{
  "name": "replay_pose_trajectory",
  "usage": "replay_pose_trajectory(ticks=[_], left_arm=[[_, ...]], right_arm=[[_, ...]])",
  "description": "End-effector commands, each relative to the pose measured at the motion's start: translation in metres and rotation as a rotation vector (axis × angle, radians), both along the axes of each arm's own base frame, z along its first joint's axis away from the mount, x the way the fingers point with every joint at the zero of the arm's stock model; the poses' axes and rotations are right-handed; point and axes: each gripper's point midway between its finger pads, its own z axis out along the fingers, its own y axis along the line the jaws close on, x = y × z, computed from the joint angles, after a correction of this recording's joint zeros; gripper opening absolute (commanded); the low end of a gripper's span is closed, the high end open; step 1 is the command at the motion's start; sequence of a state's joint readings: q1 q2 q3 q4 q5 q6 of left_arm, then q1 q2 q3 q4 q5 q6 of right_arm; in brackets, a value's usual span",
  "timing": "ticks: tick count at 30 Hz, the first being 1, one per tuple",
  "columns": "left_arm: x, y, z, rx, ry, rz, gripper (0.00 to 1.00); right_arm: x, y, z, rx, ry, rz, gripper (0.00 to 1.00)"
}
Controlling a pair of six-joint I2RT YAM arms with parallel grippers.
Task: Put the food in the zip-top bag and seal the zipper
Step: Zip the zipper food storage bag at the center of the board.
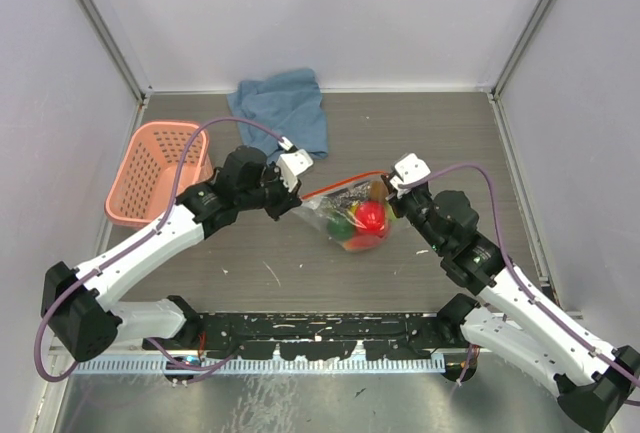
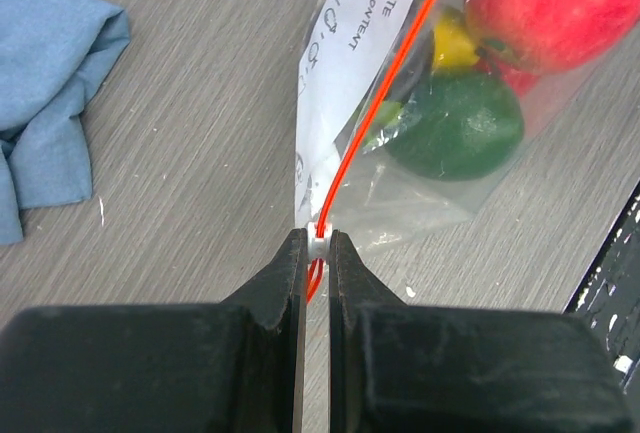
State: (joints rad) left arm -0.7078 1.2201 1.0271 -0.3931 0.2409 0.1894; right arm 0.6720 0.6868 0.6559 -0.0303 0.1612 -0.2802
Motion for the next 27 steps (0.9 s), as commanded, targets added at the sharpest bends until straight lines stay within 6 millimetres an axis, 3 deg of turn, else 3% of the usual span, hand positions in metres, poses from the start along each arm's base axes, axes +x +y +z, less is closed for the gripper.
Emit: replay_pose_trajectory(ticks=[1,10,13,19,22,27], left_arm=[[0.014,0.013,0.008,-0.021,-0.035,0.102,0.00],[0.028,0.026,-0.006,0.015,-0.016,0.203,0.00],[0.035,0.032,-0.008,0.001,-0.005,0.245,0.00],[0.042,0.034,-0.017,-0.013,0.044,0.297,0.00],[0.036,0.032,-0.012,-0.048,0.071,0.306,0.00],[0.007,0.018,0.008,-0.206,0.153,0.240,0.00]], right_arm=[[0.014,-0.020,0.048,0.118,-0.127,-0.134,0.01],[0.034,-0.026,0.045,0.118,-0.126,-0.192,0.01],[0.046,-0.038,0.041,0.142,-0.112,-0.232,0.01],[0.052,-0.040,0.039,0.174,-0.096,-0.214,0.01],[0.050,-0.040,0.042,0.182,-0.088,-0.202,0.01],[0.038,-0.039,0.056,0.195,-0.074,-0.168,0.01]])
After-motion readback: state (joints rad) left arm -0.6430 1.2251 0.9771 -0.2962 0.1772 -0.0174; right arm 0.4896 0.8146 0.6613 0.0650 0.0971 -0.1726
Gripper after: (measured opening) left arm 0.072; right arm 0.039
